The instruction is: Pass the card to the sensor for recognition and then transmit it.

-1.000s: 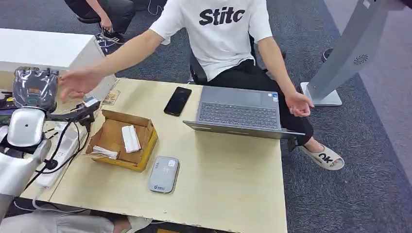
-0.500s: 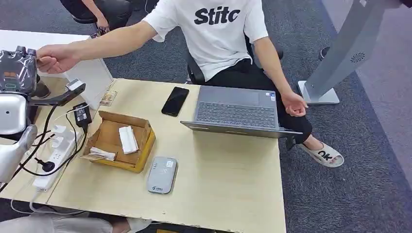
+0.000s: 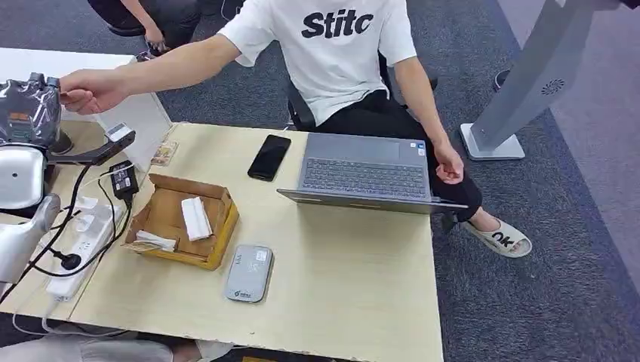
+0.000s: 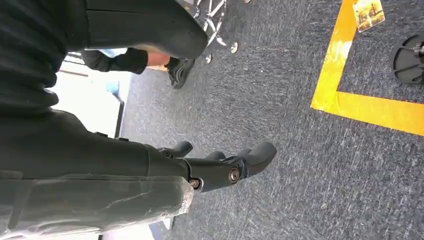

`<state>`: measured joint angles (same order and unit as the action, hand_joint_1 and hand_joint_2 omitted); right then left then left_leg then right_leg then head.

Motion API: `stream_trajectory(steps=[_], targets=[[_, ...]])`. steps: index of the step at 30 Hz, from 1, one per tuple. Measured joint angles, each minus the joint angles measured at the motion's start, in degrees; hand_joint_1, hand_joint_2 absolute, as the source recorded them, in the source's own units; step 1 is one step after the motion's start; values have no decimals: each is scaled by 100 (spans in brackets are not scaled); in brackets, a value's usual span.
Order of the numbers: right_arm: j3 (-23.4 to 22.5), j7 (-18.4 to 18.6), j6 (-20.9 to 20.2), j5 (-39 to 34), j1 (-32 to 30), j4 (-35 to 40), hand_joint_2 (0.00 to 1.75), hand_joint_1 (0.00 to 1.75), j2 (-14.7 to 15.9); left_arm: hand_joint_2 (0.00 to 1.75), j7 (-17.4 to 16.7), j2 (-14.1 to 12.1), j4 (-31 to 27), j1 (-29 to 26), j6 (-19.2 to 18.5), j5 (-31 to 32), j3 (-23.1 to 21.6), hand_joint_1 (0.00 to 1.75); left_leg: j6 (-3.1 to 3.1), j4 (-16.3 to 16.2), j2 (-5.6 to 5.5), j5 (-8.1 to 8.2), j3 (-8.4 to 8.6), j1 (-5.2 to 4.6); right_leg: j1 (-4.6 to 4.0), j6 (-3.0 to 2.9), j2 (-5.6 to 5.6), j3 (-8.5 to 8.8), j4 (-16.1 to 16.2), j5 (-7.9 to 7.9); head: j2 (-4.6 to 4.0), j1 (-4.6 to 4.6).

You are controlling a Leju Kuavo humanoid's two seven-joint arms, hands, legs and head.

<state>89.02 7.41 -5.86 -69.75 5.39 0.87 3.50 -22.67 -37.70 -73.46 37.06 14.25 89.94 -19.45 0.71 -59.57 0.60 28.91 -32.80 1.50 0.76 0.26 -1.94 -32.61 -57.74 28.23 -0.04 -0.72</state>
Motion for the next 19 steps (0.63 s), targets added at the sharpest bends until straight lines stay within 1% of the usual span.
stream_trajectory(steps=[2,7,9,19], targets=[[2,2,0,0,-4,9,175,0,0,175,-9,20,15,14,52,0,6,0,-1,0,-1,0,0,0,0,0,1,0,0,0,0,-2],[2,7,0,7,2,13,175,0,0,175,-30,113,15,7,346,0,131,0,-1,0,-35,0,-3,0,0,2,39,7,1,2,0,0],[2,7,0,7,4,20,175,0,0,175,59,221,13,-21,450,0,260,0,-1,0,-43,-2,-3,0,0,2,48,13,1,2,0,0],[2,-13,0,15,-3,41,175,0,0,175,472,535,9,-289,568,-85,860,0,-7,-1,-44,-10,0,0,0,1,49,18,0,-1,0,0]])
